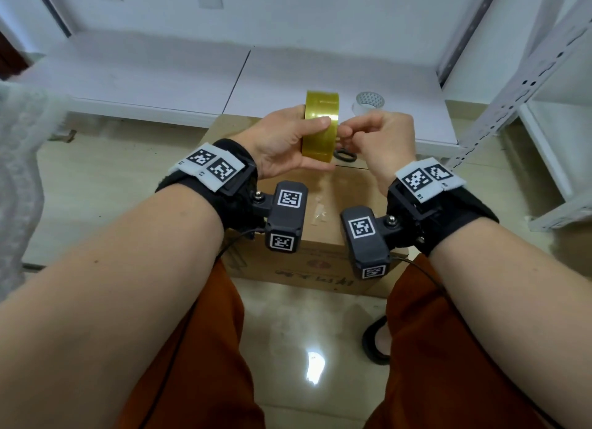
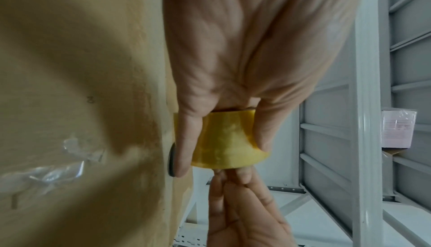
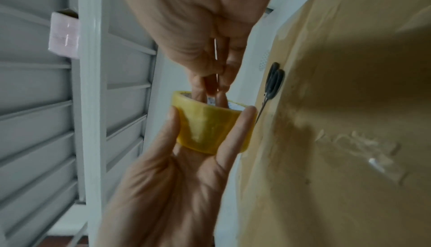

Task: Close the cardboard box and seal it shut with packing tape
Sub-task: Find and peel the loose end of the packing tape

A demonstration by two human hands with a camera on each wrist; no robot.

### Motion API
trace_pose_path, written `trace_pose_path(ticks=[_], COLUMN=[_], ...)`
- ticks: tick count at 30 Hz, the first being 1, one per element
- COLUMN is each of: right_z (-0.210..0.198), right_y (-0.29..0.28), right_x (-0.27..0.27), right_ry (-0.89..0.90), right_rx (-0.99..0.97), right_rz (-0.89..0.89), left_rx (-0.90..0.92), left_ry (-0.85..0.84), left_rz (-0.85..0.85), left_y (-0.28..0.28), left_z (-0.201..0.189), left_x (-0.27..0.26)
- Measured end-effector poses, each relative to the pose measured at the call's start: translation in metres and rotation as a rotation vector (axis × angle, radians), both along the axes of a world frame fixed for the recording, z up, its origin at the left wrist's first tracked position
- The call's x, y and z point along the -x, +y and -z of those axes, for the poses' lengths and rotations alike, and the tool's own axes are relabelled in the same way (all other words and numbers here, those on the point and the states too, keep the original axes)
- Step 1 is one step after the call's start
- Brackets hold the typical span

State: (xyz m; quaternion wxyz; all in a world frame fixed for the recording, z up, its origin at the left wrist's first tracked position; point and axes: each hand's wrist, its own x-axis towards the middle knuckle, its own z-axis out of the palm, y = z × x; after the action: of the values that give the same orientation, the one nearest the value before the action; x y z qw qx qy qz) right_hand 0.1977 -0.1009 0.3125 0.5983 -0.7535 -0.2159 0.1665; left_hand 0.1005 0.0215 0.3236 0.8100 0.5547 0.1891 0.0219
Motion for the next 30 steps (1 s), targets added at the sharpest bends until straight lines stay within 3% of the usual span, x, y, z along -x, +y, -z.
trace_pose_path(ticks=[4,8,17,24,30], right_z=[-0.001,-0.008,-0.013,-0.012,-0.01], right_y=[0.001,0.004,0.024,0.043,0.06], right_x=[-0.006,-0.002,0.01,0.021,0.032], right_ry=[0.125,0.282,0.312,0.31,0.323], right_rx=[-0.064,-0.174,-0.256,-0.188,-0.099], right_rz=[0.06,0.003,-0.007,-0.027,-0.19], left_rx=[-0.025,-0.017,-0.018,-0.008,0.005], left_ry=[0.017,-0.007,-0.017,-0.004,-0.008], left_rz=[0.024,0.01,-0.045,-0.066,-0.044], left_y=[0.002,0.006,0.02,0.026,0.026], left_z=[0.0,0.001,0.001,0.001,-0.001], left_x=[0.002,0.005,0.017,0.031,0.034])
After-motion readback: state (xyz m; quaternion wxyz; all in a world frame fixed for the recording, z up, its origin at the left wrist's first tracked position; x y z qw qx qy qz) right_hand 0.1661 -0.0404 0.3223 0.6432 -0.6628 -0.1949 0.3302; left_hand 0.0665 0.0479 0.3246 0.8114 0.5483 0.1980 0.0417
